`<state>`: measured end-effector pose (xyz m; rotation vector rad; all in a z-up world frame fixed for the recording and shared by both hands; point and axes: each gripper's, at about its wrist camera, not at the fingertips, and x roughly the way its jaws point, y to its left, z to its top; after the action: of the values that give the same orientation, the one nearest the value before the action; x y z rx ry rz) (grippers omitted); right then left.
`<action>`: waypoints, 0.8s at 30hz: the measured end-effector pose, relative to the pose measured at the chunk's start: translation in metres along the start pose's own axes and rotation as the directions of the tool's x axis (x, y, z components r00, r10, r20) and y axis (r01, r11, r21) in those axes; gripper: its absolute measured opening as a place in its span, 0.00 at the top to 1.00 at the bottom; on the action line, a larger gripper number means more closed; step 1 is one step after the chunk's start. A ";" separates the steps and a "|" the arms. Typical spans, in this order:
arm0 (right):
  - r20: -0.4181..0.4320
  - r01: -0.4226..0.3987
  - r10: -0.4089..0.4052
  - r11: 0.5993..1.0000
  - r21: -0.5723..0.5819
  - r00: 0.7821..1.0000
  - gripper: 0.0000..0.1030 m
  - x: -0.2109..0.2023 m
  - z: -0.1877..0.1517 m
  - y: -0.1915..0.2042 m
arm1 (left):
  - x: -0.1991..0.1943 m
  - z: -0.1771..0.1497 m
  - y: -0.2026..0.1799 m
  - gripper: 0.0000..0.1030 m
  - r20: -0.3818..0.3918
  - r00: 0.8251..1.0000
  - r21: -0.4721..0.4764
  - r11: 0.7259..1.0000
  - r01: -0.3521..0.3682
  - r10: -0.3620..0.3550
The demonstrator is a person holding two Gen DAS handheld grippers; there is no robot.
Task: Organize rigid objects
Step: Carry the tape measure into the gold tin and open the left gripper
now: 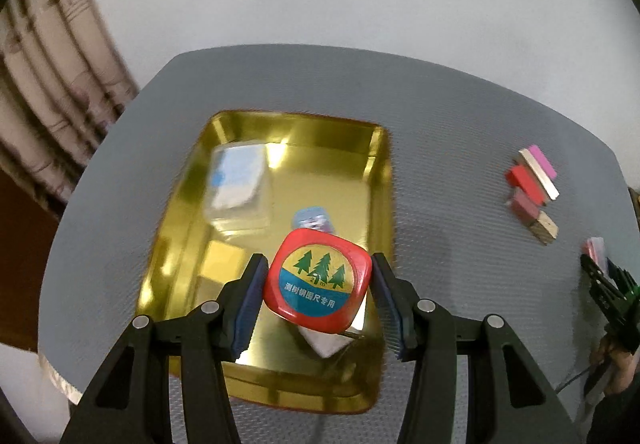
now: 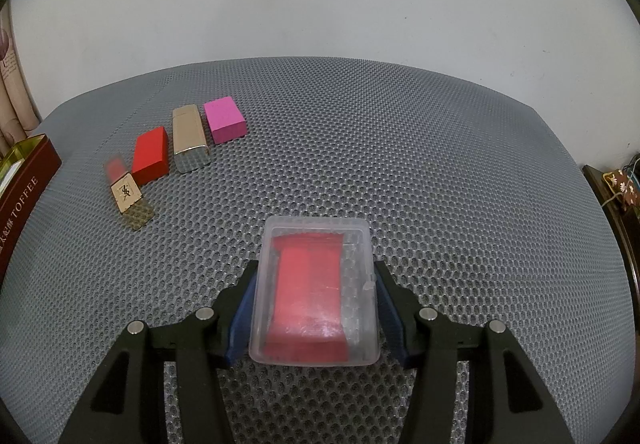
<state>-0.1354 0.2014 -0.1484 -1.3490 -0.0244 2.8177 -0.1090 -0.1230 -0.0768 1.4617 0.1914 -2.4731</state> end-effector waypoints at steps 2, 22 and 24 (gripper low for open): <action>0.000 0.000 0.000 1.000 0.000 1.000 0.46 0.000 0.000 0.000 | 0.000 -0.001 0.010 0.54 0.000 1.000 -0.015 1.000 -0.007 0.007; 0.000 0.003 -0.003 1.000 0.003 1.000 0.46 0.003 0.001 -0.001 | 0.028 -0.028 0.059 0.54 -0.108 0.993 -0.086 0.995 -0.058 0.049; 0.000 0.004 -0.004 1.000 0.002 1.000 0.46 0.004 0.001 -0.001 | 0.032 -0.029 0.061 0.54 -0.115 0.992 -0.093 0.994 -0.061 0.050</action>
<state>-0.1382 0.2023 -0.1509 -1.3469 -0.0240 2.8137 -0.0815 -0.1792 -0.1172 1.5454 0.2839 -2.3061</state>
